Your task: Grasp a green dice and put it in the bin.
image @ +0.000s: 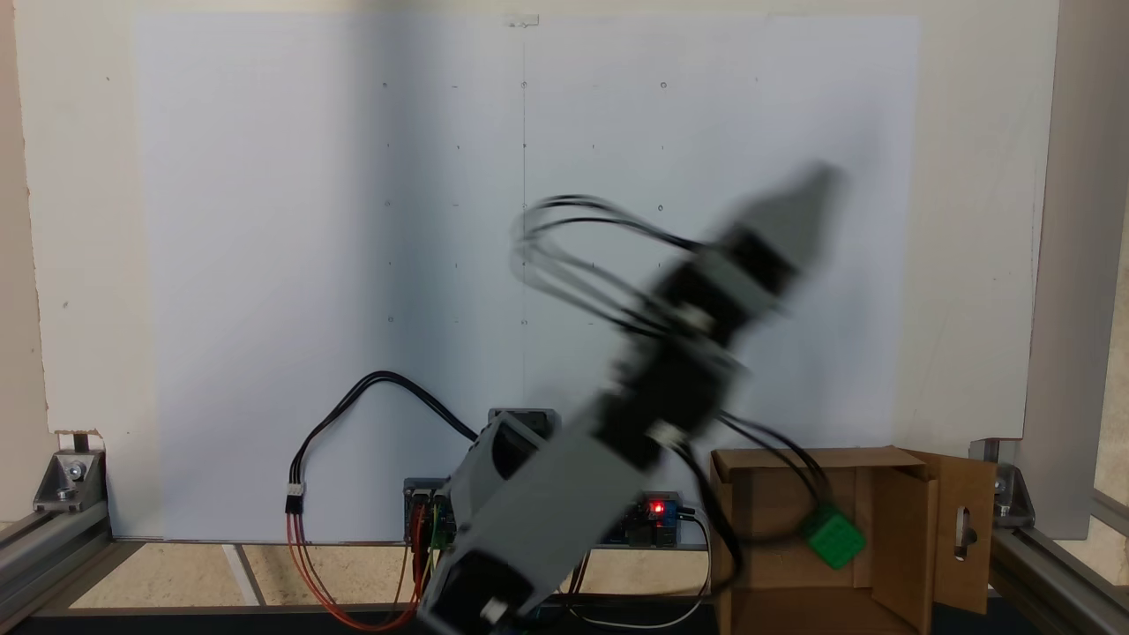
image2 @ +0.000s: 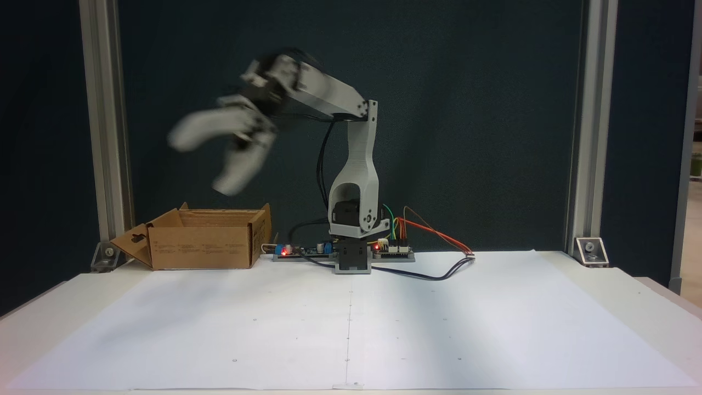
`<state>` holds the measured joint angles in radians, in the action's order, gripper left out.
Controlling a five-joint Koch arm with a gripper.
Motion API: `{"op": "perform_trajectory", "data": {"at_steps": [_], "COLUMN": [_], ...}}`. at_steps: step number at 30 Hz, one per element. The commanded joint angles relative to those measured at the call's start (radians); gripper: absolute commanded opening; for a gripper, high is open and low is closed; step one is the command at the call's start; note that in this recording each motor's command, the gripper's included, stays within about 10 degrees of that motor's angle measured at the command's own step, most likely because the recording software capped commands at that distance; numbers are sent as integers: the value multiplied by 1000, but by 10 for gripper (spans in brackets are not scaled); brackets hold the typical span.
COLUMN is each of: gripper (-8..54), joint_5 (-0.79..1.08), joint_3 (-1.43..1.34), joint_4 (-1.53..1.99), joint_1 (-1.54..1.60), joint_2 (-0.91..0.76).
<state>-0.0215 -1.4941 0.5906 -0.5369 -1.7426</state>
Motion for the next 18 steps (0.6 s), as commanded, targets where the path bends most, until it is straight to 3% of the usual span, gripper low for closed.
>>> {"op": "perform_trajectory", "data": {"at_steps": [1, 7, 14, 18], "gripper": [441, 443, 448, 452], "joint_5": [-41, -44, -41, -37], "joint_3": [-66, -459, -904, -1101], "joint_4": [-164, -370, -699, -883], "joint_1": [161, 410, 436, 437], "joint_2": [-87, -302, -600, -627]}}
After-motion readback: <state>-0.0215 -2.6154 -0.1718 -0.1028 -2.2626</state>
